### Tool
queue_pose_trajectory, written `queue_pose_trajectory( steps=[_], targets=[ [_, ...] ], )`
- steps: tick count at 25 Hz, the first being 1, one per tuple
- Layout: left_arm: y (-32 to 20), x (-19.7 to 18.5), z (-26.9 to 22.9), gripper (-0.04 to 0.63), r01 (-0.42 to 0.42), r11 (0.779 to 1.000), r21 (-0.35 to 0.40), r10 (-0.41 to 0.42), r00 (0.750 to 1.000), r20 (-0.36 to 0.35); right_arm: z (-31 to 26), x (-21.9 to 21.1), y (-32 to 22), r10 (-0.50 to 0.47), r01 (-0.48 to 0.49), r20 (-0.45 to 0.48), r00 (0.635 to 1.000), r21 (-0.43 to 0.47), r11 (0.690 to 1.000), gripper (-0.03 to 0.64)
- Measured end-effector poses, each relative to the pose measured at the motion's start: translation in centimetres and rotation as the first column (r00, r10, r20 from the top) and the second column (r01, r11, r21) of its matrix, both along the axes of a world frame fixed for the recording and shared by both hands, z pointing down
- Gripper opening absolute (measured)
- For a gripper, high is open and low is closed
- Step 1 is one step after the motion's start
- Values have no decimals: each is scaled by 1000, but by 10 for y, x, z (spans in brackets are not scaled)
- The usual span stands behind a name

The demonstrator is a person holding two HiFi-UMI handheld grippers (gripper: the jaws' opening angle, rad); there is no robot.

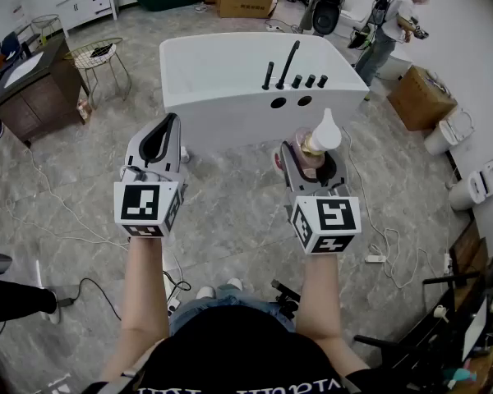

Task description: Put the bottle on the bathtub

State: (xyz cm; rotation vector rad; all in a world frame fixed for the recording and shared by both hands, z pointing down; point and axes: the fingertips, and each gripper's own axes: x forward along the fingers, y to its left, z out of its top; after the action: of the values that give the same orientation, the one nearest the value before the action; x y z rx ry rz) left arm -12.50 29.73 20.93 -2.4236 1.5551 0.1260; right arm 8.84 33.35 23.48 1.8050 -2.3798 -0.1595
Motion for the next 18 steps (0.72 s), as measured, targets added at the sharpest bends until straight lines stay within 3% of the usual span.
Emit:
queue_pose_trajectory(
  steps=[11, 18],
  targets=[
    [-7, 53, 0, 12, 6, 1000, 30, -7, 1000, 20, 7, 43, -11, -12, 12, 34, 999, 9, 1000, 225],
    [-29, 62, 12, 12, 13, 1000, 16, -13, 999, 33, 20, 54, -38, -20, 20, 60, 998, -1, 1000, 225]
  ],
)
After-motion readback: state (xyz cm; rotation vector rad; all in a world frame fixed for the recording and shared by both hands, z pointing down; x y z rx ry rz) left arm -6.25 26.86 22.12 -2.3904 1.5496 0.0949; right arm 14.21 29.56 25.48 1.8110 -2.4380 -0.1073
